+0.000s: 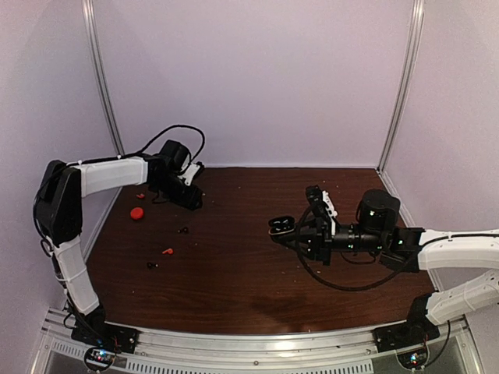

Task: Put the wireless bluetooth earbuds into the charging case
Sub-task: Pick up the left earbud from the center of the board.

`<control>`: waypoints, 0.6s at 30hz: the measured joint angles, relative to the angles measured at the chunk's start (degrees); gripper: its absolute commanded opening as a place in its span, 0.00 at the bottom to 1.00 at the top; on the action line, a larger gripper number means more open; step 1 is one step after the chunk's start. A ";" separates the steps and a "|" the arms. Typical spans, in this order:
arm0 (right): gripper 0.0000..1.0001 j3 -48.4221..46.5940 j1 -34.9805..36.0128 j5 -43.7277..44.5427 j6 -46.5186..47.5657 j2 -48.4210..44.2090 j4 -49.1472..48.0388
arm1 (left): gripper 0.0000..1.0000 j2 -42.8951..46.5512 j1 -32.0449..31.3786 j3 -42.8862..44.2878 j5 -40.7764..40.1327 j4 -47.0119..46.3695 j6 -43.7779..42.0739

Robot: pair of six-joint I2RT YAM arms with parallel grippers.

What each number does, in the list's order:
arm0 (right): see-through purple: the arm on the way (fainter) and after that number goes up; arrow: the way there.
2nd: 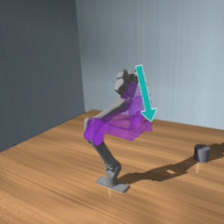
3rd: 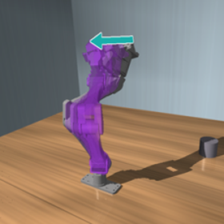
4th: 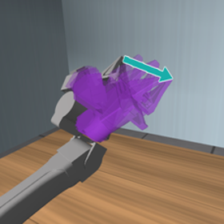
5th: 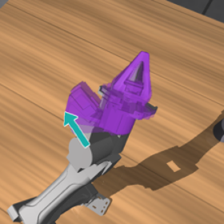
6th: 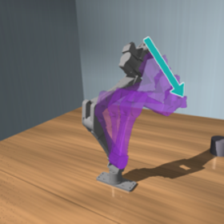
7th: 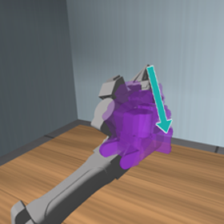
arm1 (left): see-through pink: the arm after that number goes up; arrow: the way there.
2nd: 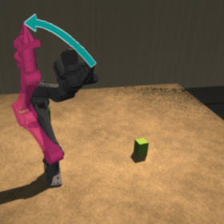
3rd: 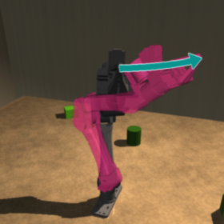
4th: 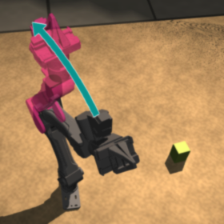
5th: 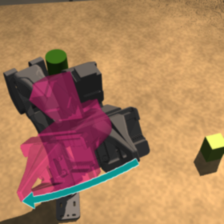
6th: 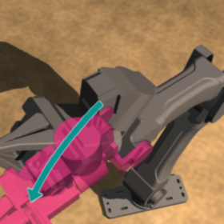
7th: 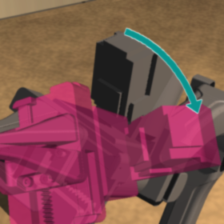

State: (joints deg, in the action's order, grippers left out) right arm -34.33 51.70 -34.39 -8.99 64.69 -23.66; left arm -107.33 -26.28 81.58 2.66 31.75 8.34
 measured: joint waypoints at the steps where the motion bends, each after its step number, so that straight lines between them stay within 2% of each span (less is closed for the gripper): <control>1: 0.00 0.00 0.00 0.00 0.00 -0.04 -0.04 | 0.56 -0.74 0.02 1.38 0.66 1.60 -2.29; 5: 0.00 0.00 0.00 0.00 0.00 -0.20 0.04 | 0.52 -5.84 0.04 5.92 1.51 7.58 -8.59; 11: 0.00 0.00 0.00 0.02 0.00 -1.05 0.24 | 0.45 -11.93 0.50 9.73 2.51 14.01 -13.53; 18: 0.00 0.00 0.00 0.04 0.00 -1.07 0.31 | 0.45 -13.97 1.46 13.20 2.73 17.51 -16.41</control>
State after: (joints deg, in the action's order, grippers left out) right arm -34.33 51.70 -34.35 -8.99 63.61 -23.35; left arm -121.30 -24.82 94.78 5.39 49.25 -8.08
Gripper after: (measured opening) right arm 0.238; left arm 0.448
